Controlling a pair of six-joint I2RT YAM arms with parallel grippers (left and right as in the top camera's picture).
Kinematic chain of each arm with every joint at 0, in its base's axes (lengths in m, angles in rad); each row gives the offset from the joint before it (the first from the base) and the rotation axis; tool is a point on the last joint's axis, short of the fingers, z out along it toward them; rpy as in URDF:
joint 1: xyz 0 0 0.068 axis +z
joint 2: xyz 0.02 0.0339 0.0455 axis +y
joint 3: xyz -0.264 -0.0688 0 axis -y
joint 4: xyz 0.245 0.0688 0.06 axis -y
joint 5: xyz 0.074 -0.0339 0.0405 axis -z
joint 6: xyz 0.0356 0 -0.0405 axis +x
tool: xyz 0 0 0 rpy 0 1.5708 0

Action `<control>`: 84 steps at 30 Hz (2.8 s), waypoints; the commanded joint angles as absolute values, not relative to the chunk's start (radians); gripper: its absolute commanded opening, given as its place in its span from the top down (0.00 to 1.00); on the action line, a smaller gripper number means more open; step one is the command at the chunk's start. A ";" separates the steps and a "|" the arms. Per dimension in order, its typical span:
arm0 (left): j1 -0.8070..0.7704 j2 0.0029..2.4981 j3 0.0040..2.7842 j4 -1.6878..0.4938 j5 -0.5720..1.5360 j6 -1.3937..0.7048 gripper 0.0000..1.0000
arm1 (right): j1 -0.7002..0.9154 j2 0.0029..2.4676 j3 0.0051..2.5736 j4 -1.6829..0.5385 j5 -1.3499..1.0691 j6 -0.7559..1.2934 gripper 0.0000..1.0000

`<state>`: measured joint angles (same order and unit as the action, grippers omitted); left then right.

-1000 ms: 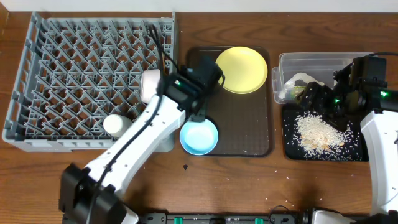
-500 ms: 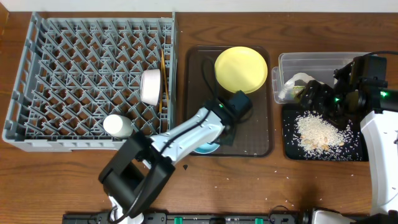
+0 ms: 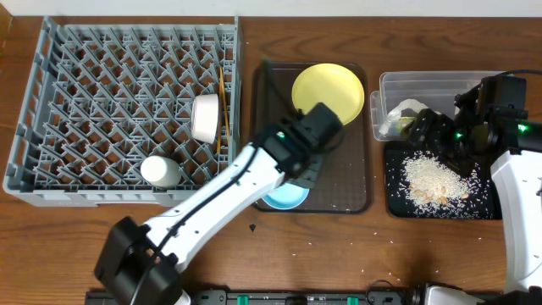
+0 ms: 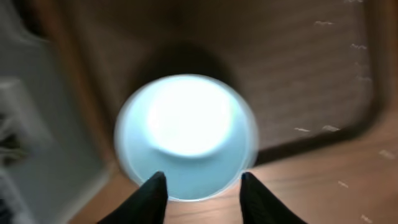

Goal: Sort waste into correct bins and load items into the dishwasher
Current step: 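Move the left gripper to the blue bowl and grasp its rim, then carry the blue bowl into the rack and release it upright-tilted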

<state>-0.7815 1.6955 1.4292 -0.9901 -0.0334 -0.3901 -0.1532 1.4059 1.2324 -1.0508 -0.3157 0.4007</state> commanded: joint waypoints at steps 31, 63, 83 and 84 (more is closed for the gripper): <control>-0.613 1.925 1.187 -0.657 0.236 -0.323 0.92 | -0.143 1.397 1.242 -1.048 -0.327 0.414 0.01; -0.405 1.604 1.418 -0.927 -1.328 -0.307 0.92 | -0.143 1.397 1.242 -1.040 -0.326 0.414 0.01; -0.257 1.883 1.418 -0.907 -1.406 -0.334 0.92 | -0.143 1.397 1.242 -1.036 -0.326 0.414 0.01; -0.248 1.884 1.418 -0.907 -1.394 -0.334 0.93 | -0.143 1.397 1.242 -1.035 -0.326 0.414 0.01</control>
